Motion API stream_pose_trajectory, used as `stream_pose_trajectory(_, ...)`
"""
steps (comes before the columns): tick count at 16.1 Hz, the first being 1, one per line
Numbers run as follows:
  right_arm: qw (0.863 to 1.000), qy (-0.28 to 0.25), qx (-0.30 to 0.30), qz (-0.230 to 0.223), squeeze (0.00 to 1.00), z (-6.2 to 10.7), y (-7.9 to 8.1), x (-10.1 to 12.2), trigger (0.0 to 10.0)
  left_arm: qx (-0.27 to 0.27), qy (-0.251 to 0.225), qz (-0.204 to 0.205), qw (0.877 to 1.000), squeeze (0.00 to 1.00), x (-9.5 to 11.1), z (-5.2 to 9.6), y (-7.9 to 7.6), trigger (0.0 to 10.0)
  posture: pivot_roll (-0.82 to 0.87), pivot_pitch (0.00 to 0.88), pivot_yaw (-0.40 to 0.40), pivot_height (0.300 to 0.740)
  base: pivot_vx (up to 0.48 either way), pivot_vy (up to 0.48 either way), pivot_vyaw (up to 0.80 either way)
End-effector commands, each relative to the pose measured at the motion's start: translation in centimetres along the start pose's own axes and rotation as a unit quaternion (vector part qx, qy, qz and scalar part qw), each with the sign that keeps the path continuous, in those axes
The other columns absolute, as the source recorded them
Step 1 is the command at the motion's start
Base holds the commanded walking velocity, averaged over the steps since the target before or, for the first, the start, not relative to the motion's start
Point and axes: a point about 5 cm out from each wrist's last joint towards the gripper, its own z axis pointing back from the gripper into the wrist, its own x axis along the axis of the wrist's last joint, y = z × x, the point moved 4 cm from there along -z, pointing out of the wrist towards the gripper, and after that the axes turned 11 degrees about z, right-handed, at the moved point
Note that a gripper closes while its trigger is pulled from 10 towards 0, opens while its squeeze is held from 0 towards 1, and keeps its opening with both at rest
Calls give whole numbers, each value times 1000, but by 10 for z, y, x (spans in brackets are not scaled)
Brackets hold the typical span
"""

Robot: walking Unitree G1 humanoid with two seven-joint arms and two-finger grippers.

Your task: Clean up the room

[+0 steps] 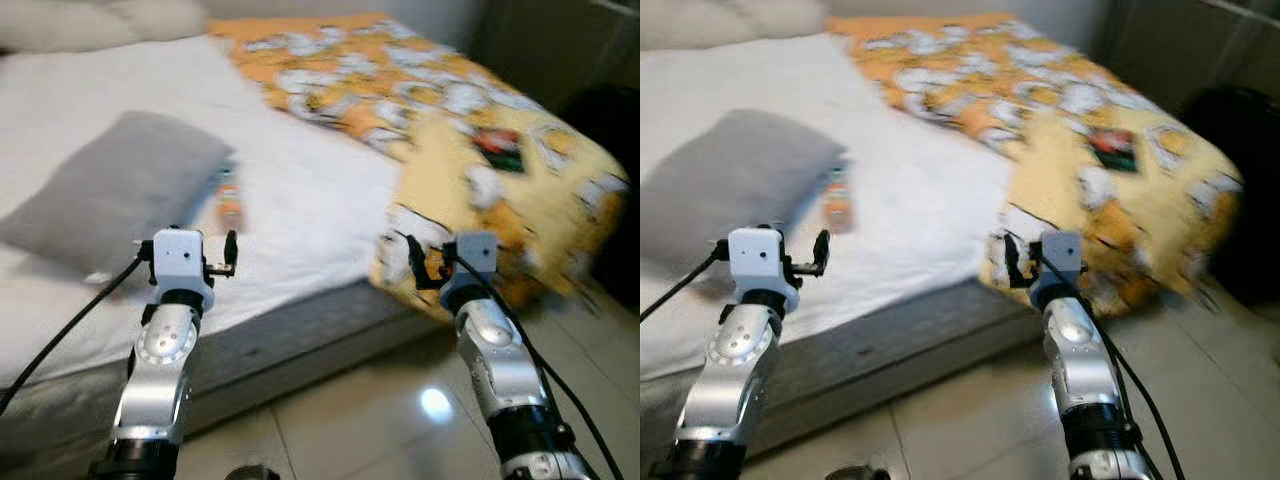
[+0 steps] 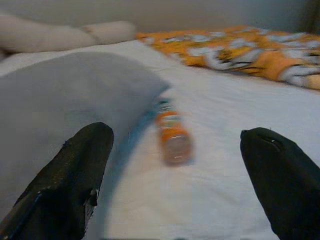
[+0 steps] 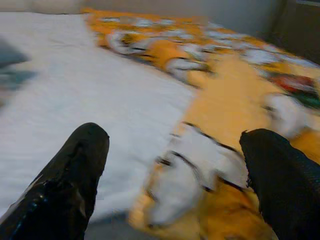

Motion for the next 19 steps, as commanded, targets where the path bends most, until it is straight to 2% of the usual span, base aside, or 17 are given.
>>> stream_pose_trajectory(1,1000,-6,1,2,0,-2,0,3,10000,1,12,12,1000,741,-4,-1,2,10000,-30,0,-16,740,304,0,800)
stream_pose_trajectory(4,1000,-8,11,5,0,-2,4,4,10000,0,13,15,1000,733,-3,0,3,10000,-29,0,-15,740,333,0,800)
stream_pose_trajectory(6,1000,-8,20,6,0,-1,8,3,10000,-2,7,-7,1000,733,-2,-1,3,10000,-28,0,-16,740,323,0,800)
stream_pose_trajectory(10,999,-8,38,16,0,-1,15,3,10000,-5,9,-4,1000,741,-2,-2,2,10000,-26,0,-16,740,295,0,800)
stream_pose_trajectory(19,999,2,45,12,0,0,18,-3,10000,-27,7,-33,999,741,-1,-1,-5,10000,-21,0,-14,740,290,0,0)
